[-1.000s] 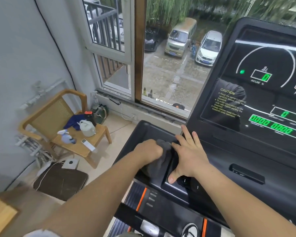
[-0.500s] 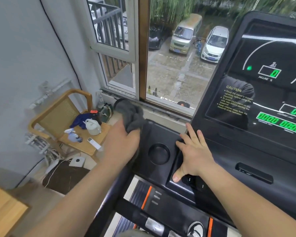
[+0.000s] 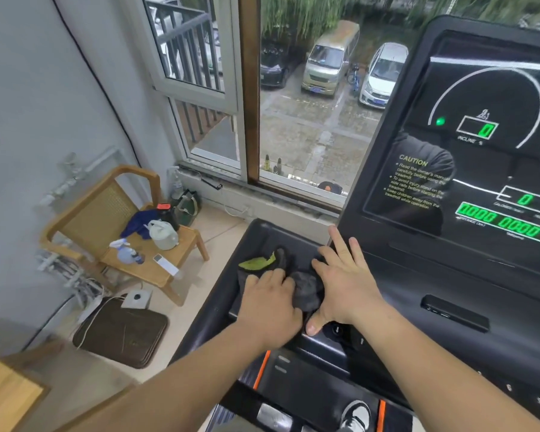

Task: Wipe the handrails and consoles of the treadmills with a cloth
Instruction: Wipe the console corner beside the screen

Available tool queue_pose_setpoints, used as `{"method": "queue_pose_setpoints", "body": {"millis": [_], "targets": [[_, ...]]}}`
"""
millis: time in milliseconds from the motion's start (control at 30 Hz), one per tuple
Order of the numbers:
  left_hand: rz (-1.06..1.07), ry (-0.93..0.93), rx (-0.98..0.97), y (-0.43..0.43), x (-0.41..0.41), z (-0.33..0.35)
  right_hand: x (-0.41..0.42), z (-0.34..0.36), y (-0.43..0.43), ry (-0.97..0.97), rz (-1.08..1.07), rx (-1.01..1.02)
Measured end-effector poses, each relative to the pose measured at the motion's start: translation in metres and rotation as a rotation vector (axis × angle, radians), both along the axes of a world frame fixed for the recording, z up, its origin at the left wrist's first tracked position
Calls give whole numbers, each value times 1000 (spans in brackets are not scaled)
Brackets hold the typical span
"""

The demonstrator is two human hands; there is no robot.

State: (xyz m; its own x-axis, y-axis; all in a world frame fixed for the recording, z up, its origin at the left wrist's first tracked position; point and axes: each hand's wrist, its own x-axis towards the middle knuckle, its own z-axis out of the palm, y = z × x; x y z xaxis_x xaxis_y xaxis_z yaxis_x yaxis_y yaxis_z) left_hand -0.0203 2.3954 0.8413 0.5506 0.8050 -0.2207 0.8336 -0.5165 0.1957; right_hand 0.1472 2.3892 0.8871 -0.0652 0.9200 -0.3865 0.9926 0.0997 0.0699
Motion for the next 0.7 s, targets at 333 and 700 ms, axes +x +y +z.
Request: {"method": "queue_pose_setpoints", "body": {"millis": [333, 700], "targets": [[-436, 260, -82, 46, -15, 35, -1, 2, 0, -17, -11, -36], [91, -9, 29, 12, 3, 18, 3, 1, -1, 26, 5, 8]]}}
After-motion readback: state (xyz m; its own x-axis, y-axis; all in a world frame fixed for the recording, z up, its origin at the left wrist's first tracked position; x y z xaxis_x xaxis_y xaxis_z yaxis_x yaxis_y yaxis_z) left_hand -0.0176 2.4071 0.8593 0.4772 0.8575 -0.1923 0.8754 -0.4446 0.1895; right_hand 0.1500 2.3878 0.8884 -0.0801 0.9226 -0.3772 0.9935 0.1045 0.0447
